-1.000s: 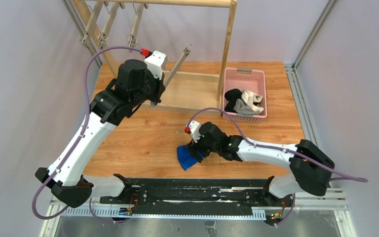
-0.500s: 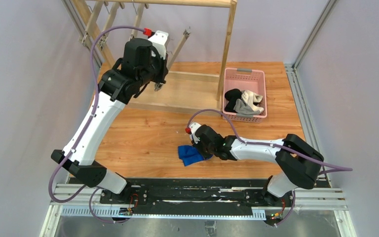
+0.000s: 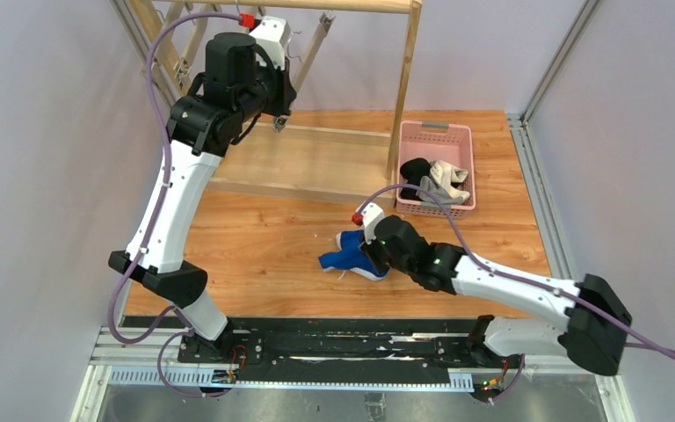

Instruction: Remove the underwear clipped to the hanger

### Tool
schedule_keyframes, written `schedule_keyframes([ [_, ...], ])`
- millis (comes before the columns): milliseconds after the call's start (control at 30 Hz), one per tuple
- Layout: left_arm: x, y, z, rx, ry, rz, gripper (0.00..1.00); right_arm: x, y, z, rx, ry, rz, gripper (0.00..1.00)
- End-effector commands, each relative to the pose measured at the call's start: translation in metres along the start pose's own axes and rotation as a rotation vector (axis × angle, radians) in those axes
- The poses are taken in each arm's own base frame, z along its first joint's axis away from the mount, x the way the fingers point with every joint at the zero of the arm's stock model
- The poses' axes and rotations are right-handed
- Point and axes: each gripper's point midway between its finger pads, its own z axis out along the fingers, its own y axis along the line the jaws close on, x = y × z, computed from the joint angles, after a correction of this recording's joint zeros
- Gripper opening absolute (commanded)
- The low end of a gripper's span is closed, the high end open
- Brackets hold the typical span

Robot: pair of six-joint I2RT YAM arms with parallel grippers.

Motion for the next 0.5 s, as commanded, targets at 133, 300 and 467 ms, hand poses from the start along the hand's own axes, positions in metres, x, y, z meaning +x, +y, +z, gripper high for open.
schedule_keyframes([
  [133,-0.03,0.003,-0.009,0.02,-0.088,-0.031,0.0,-0.088,-0.067,-0.09,0.332,-0.294,-0.063,0.01],
  [300,-0.044,0.006,-0.017,0.014,-0.143,-0.033,0.0,-0.129,-0.104,-0.137,0.472,-0.438,-0.065,0.01],
  [467,-0.061,0.015,-0.024,-0.004,-0.195,-0.051,0.0,-0.158,-0.141,-0.172,0.584,-0.51,-0.041,0.01],
])
